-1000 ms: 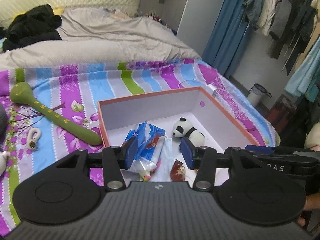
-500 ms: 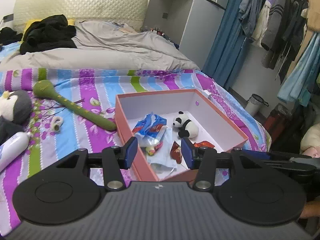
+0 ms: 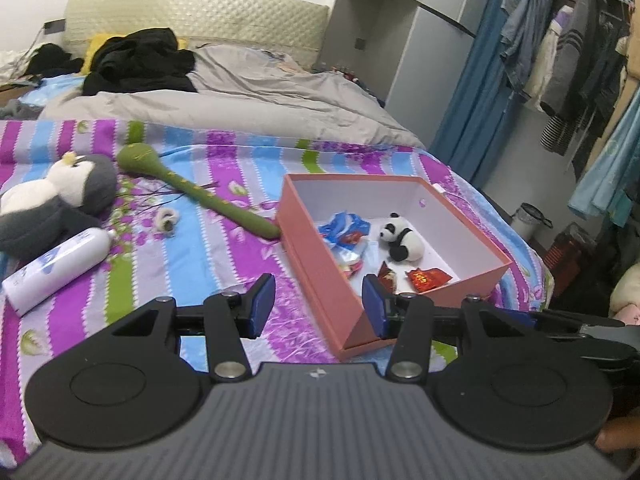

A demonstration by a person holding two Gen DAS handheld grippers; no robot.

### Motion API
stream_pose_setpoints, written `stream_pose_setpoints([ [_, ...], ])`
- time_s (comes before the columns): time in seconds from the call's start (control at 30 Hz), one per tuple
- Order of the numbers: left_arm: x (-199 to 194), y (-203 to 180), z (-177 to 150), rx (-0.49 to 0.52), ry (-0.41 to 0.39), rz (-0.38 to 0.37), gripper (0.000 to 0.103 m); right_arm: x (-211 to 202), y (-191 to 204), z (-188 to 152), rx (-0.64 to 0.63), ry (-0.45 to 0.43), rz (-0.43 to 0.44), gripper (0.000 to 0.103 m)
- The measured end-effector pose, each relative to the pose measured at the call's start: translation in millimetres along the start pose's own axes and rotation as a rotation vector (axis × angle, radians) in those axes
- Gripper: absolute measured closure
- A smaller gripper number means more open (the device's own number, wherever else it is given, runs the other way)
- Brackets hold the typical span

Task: Organize soft objects
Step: 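Withdraw both tools from the pink box, then reach the right gripper to the white coiled keychain and grasp it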

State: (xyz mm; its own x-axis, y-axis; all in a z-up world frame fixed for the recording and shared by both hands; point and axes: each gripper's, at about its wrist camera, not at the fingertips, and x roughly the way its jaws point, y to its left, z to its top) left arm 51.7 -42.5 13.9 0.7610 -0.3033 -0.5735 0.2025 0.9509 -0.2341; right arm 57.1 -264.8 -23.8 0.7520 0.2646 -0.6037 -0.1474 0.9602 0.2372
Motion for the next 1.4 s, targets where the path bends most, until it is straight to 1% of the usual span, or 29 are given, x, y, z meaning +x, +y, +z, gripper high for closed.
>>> stream_pose_setpoints([
  [0.2,-23.2,26.8,-18.8,-0.061,-0.025,0.053,0.049,1.1,23.6,-14.5,-0.034,0.010,0.028,0.036],
  [0.33,-36.6,39.1,-30.7,-0.071,-0.034,0.083,0.049,4.9,42.0,-27.9,-0.087,0.023,0.043,0.036],
  [0.6,-46.9,66.7,-53.5,-0.121,-0.029,0.130,0.049,15.1,67.6,-43.4,-0.121,0.042,0.108,0.036],
  [0.83,-38.3,87.6,-60.7,-0.142,-0.022,0.151,0.049,30.5,81.2,-48.3,-0.140,0.041,0.134,0.036],
  [1.17,-9.6,121.6,-51.0,-0.161,0.001,0.187,0.049,66.0,89.1,-44.8,-0.128,0.061,0.139,0.036],
  [1.4,20.0,144.2,-42.5,-0.170,0.016,0.215,0.049,97.1,93.8,-35.0,-0.126,0.079,0.150,0.036],
])
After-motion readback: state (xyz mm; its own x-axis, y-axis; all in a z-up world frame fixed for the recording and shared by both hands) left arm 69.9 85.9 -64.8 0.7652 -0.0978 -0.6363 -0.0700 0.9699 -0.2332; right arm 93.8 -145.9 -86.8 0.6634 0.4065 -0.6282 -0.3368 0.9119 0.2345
